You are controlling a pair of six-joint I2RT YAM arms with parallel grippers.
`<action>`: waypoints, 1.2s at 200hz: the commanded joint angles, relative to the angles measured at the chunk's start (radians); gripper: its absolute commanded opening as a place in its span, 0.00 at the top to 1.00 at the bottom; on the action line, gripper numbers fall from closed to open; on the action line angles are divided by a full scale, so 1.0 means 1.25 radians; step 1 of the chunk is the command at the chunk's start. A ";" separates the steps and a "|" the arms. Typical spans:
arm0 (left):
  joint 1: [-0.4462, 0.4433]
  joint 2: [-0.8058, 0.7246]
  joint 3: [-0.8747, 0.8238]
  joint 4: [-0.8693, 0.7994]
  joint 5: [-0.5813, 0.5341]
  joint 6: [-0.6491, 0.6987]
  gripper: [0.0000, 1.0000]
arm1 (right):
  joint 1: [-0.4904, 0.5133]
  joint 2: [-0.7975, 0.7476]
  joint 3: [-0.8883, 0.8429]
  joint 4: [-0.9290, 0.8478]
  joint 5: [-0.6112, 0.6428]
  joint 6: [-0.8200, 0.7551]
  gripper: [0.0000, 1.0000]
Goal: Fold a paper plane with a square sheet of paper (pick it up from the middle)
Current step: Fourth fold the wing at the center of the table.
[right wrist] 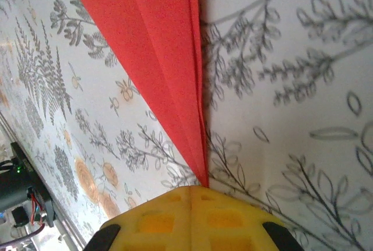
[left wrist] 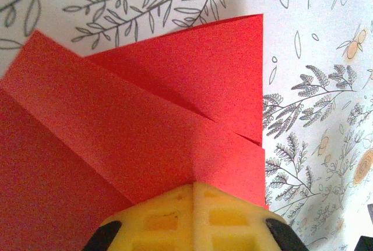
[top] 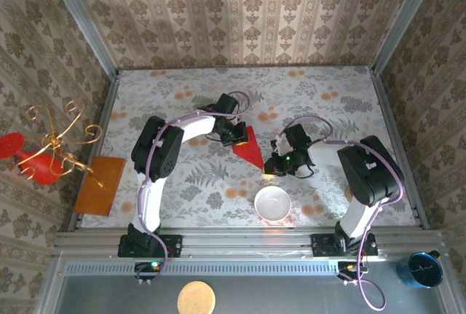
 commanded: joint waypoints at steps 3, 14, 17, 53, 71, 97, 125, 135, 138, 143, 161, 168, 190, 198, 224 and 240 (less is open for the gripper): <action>0.008 0.037 -0.039 -0.099 -0.084 0.001 0.94 | -0.001 -0.041 -0.021 -0.050 0.004 0.024 0.91; 0.007 0.036 -0.035 -0.098 -0.081 0.005 0.94 | -0.001 -0.076 -0.005 -0.025 0.012 0.041 0.90; 0.007 0.037 -0.034 -0.098 -0.081 0.004 0.94 | -0.001 -0.082 0.000 -0.019 0.018 0.046 0.90; 0.004 0.033 -0.030 -0.089 -0.073 0.002 0.94 | 0.000 -0.033 0.094 0.030 0.030 0.078 0.91; 0.003 0.031 -0.028 -0.088 -0.069 0.000 0.94 | 0.003 0.021 0.145 0.016 0.040 0.074 0.92; 0.003 0.024 -0.028 -0.089 -0.067 0.003 0.94 | 0.005 0.075 0.196 -0.024 0.058 0.050 0.94; 0.003 0.019 -0.023 -0.087 -0.062 0.005 0.94 | 0.006 0.116 0.214 -0.048 0.055 0.027 0.95; 0.002 0.018 -0.021 -0.086 -0.059 0.003 0.94 | 0.005 0.126 0.215 -0.054 0.055 0.022 0.95; 0.002 0.016 -0.020 -0.085 -0.058 0.003 0.94 | 0.005 0.129 0.213 -0.054 0.055 0.020 0.95; 0.002 0.015 -0.019 -0.084 -0.057 0.003 0.94 | 0.005 0.133 0.212 -0.057 0.055 0.019 0.95; 0.001 0.009 -0.010 -0.081 -0.051 0.008 0.94 | 0.005 0.148 0.210 -0.069 0.068 0.018 0.95; 0.000 0.004 -0.007 -0.078 -0.047 0.014 0.93 | 0.005 0.153 0.209 -0.074 0.076 0.017 0.96; -0.008 -0.034 -0.003 -0.045 -0.034 0.042 0.93 | 0.005 0.173 0.211 -0.106 0.109 0.015 0.96; -0.015 -0.050 -0.008 -0.022 -0.024 0.053 0.93 | 0.005 0.180 0.216 -0.124 0.124 0.012 0.97; -0.036 -0.096 -0.028 0.017 -0.016 0.080 0.93 | 0.005 0.192 0.219 -0.159 0.157 0.005 0.97; -0.043 -0.114 -0.052 0.041 -0.011 0.076 0.93 | 0.005 0.194 0.221 -0.166 0.159 0.005 0.97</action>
